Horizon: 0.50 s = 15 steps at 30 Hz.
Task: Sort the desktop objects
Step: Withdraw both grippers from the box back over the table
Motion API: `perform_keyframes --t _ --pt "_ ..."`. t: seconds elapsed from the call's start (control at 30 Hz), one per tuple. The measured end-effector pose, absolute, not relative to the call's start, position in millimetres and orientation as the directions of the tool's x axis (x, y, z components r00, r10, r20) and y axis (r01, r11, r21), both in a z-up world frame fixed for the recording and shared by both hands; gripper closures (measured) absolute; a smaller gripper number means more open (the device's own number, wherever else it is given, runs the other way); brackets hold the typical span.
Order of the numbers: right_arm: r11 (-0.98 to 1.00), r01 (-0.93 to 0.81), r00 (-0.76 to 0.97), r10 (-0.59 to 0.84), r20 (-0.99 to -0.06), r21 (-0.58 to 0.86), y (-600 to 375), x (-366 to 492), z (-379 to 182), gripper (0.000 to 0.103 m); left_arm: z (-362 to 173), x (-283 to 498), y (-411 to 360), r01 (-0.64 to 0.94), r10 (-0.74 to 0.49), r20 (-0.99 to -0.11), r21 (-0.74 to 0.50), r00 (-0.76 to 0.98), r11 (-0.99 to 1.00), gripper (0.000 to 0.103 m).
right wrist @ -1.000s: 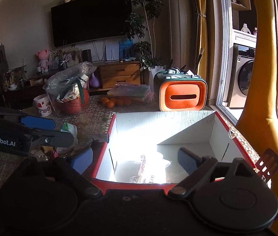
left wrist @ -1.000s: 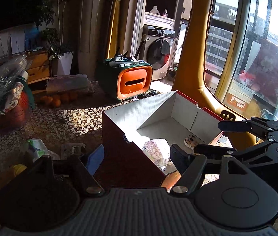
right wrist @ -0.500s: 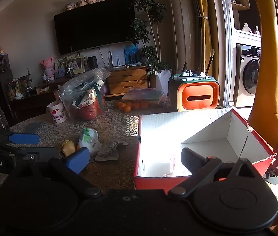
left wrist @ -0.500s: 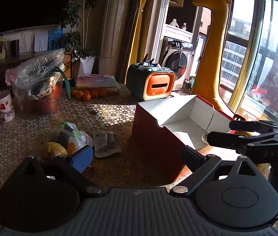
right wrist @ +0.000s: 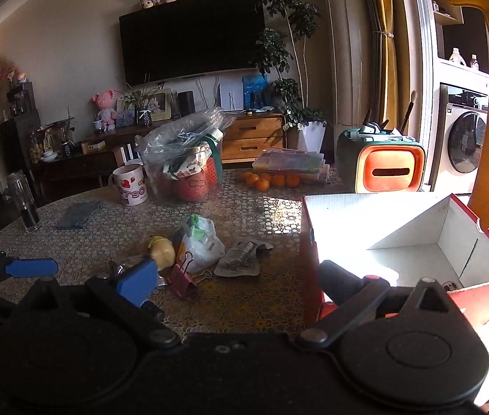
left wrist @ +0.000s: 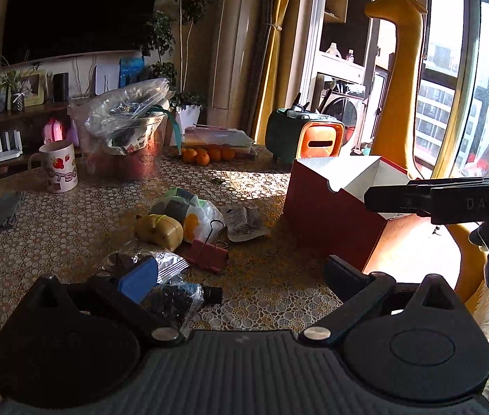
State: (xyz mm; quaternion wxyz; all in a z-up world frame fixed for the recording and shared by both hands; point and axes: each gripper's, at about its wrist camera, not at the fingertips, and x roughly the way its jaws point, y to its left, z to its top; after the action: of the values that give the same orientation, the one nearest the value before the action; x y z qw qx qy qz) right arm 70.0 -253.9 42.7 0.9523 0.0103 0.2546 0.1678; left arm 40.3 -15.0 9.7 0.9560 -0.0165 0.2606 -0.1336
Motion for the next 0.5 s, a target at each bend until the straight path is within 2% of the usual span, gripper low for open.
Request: perform_keyframes --t 0.5 --pt "0.928 -0.364 0.76 0.347 -0.55 0.083 -198 94 -1 0.003 -49 49 21 0.221 -0.205 -0.572 -0.042 0.794 0.974 0.001"
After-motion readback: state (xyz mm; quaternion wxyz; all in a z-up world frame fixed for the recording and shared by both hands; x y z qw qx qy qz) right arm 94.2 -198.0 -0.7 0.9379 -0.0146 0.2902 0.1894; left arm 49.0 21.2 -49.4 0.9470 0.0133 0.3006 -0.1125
